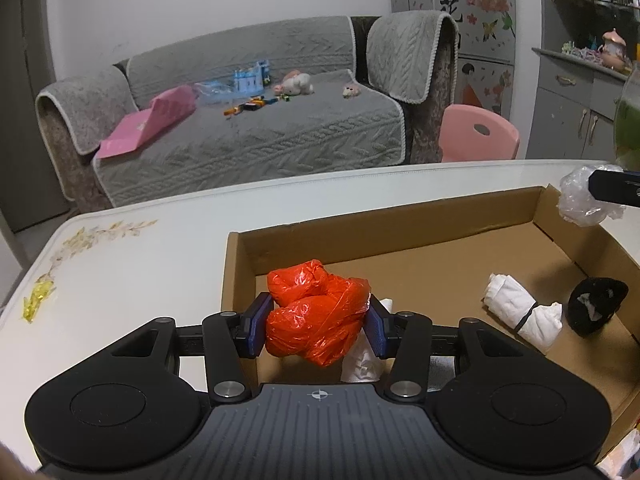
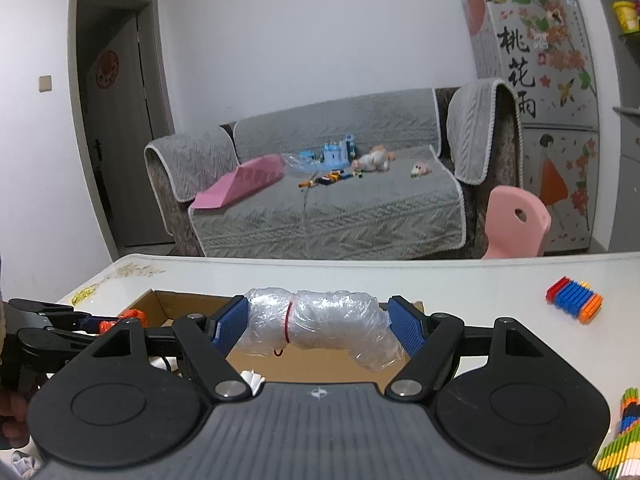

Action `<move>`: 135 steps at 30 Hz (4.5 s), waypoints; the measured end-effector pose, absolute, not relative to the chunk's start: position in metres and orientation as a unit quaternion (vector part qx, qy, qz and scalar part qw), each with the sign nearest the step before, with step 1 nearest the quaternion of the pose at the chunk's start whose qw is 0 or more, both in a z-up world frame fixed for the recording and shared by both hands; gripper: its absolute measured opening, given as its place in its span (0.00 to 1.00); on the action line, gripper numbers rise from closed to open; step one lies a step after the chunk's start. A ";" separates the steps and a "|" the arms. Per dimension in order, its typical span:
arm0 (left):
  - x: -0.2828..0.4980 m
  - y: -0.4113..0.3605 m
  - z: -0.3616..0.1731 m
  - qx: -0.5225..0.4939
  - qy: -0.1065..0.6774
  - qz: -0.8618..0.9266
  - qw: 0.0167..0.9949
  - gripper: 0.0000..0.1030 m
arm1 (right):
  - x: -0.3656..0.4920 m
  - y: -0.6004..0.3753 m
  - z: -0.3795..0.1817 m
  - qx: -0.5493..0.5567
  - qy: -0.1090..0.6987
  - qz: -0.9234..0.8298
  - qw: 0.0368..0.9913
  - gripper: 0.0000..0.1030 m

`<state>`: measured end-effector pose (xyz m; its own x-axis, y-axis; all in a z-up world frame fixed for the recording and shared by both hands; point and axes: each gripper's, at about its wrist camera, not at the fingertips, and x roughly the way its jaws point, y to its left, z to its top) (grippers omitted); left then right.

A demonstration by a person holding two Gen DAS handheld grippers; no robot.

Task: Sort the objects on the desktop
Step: 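Carry both items into the box and open both grippers, then move both grippers back over the remaining pile of cloth items, then grasp the light blue rolled sock with left gripper while right grasps white towel roll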

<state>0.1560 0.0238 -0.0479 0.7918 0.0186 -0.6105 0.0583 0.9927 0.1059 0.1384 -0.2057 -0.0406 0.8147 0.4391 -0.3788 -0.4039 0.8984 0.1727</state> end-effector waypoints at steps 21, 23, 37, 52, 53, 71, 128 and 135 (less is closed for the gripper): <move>0.150 0.005 -0.054 0.125 0.332 -0.002 0.935 0.97 | 0.150 -0.199 -0.050 0.036 0.236 0.202 0.950 0.94; 0.148 0.002 -0.052 0.136 0.324 0.006 0.936 1.00 | 0.149 -0.198 -0.049 0.032 0.234 0.202 0.951 0.94; 0.119 0.004 -0.029 0.126 0.316 -0.034 0.940 1.00 | 0.125 -0.207 -0.031 0.011 0.202 0.219 0.954 0.99; 0.004 0.022 -0.030 0.183 0.324 -0.119 0.921 1.00 | 0.050 -0.248 -0.033 -0.077 0.201 0.357 0.909 0.99; -0.002 0.024 -0.031 0.179 0.326 -0.125 0.920 1.00 | 0.044 -0.252 -0.037 -0.085 0.209 0.366 0.903 0.99; -0.011 0.041 -0.069 0.032 0.415 -0.157 0.895 1.00 | 0.008 -0.255 -0.089 -0.105 0.265 0.454 0.844 0.89; -0.001 0.049 -0.077 0.017 0.379 -0.108 0.919 0.71 | 0.017 -0.254 -0.105 -0.157 0.286 0.441 0.836 0.66; -0.005 0.058 -0.066 0.015 0.387 -0.106 0.916 0.71 | 0.012 -0.256 -0.102 -0.156 0.279 0.439 0.840 0.65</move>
<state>-0.0051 0.0585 -0.0657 0.6782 -0.1823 -0.7119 0.2060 0.9771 -0.0540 0.0125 -0.2561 -0.1019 0.4592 0.6491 -0.6064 -0.8239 0.5664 -0.0177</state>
